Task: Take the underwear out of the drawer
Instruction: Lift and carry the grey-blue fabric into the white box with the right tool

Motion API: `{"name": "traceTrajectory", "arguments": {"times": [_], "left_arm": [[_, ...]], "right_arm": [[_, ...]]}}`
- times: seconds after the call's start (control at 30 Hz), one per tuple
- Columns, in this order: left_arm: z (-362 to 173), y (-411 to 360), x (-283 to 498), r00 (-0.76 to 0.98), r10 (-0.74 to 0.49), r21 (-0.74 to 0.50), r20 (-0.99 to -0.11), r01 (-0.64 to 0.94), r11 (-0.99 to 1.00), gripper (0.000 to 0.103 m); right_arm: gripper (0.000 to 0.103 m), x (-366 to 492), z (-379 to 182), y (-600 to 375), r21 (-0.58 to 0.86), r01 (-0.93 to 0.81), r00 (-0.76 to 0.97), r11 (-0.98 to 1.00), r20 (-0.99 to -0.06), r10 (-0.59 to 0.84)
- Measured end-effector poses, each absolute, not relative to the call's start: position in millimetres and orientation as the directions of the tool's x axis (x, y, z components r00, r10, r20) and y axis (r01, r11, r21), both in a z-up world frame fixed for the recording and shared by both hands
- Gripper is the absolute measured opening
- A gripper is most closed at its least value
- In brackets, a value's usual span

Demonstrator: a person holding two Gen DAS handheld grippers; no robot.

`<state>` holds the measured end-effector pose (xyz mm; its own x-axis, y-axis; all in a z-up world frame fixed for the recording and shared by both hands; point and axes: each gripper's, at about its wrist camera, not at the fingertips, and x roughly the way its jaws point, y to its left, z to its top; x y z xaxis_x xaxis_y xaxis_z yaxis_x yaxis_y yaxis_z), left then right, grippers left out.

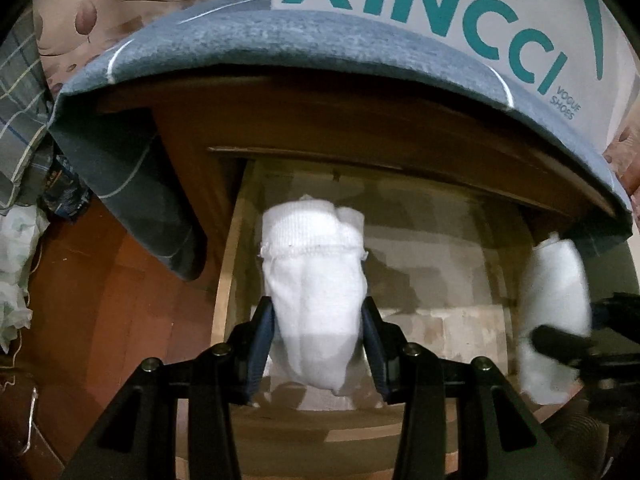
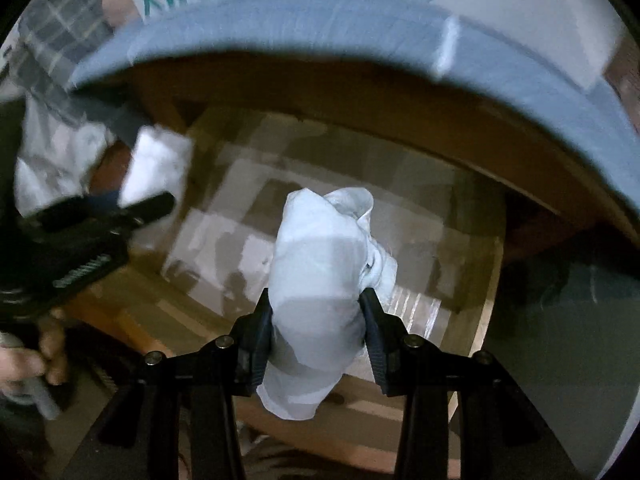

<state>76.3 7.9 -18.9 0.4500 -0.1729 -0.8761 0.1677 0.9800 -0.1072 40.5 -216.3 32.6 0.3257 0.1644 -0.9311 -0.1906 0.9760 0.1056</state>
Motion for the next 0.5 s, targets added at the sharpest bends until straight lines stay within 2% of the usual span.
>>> {"name": "traceTrajectory", "arguments": {"times": [0.5], "left_arm": [[-20.5, 3.4, 79.3, 0.458, -0.155, -0.087, -0.875, 0.167, 0.982, 0.043]], "right_arm": [[0.038, 11.4, 137.6, -235.8, 0.177, -0.176, 0.458, 0.968, -0.856, 0.239]]}}
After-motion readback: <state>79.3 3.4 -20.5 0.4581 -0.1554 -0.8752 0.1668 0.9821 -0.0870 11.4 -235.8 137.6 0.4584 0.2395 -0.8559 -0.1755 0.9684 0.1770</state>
